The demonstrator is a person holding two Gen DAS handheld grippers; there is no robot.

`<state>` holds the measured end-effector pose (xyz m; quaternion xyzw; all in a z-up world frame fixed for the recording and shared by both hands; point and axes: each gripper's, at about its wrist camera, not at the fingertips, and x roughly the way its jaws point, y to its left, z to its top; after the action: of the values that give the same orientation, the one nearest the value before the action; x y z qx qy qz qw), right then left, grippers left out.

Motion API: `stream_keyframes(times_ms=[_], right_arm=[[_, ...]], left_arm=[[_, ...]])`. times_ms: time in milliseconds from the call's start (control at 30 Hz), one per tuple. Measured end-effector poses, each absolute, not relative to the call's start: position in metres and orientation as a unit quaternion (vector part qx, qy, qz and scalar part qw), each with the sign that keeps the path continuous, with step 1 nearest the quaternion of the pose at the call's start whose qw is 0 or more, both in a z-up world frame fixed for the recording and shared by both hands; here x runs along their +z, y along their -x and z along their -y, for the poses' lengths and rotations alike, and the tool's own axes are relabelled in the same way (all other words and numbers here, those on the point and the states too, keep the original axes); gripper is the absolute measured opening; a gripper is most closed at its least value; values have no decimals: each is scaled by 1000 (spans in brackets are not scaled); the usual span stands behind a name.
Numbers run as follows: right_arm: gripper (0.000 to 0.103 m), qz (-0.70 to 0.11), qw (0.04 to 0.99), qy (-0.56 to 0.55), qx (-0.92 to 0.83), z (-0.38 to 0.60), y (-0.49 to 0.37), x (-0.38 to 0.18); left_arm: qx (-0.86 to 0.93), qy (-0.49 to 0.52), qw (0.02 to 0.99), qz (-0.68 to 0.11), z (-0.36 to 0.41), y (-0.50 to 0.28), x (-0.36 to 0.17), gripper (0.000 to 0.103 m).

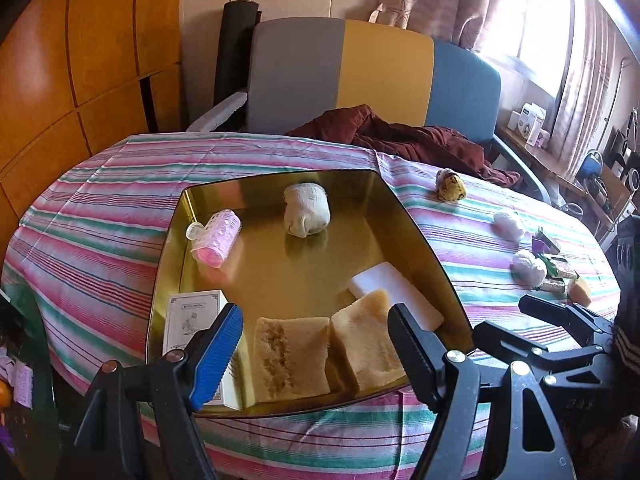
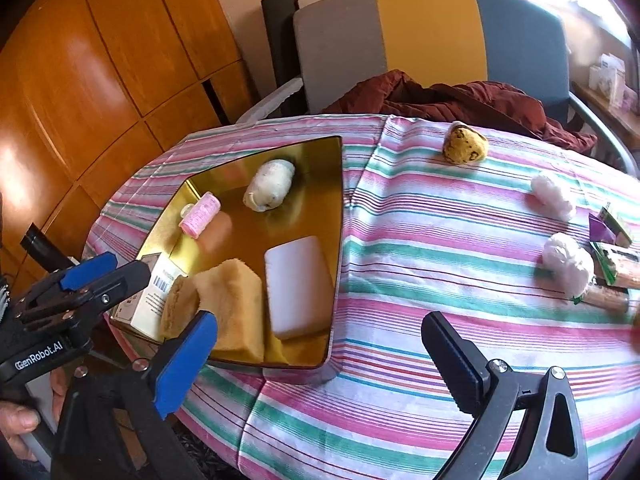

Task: Organize objects
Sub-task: 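Withdraw both tools from the tray, then move both tools toward the remaining items beside the tray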

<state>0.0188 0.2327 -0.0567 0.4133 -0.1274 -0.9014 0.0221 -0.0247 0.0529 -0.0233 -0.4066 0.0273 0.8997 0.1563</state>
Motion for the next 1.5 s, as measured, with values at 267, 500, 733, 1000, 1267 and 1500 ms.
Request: stream_keyframes(times_ms=[267,500,733,1000,1267,1500], right_arm=[[103,139,3,-422,-896,-248,-19,-64],[103,153,-14,-433,-888,-264,-23,-74],[103,170,-41,-440,-881,-288,-31,-83],[103,190,-74,-445,-872,-319,-44,-91],[103,201,-93,-455,-862,-341,-55,-101],[103,209,-97,-462,-856,-351,-57,-105]], left_arm=[[893,417,166,-23,-56,27,-28,76],[886,423,186,-13,-58,28,-28,76],[879,437,192,-10,-61,32,-31,75],[874,435,216,-21,-74,33,-25,75],[870,431,238,-32,-94,37,-18,75],[865,424,264,-48,-118,42,-11,75]])
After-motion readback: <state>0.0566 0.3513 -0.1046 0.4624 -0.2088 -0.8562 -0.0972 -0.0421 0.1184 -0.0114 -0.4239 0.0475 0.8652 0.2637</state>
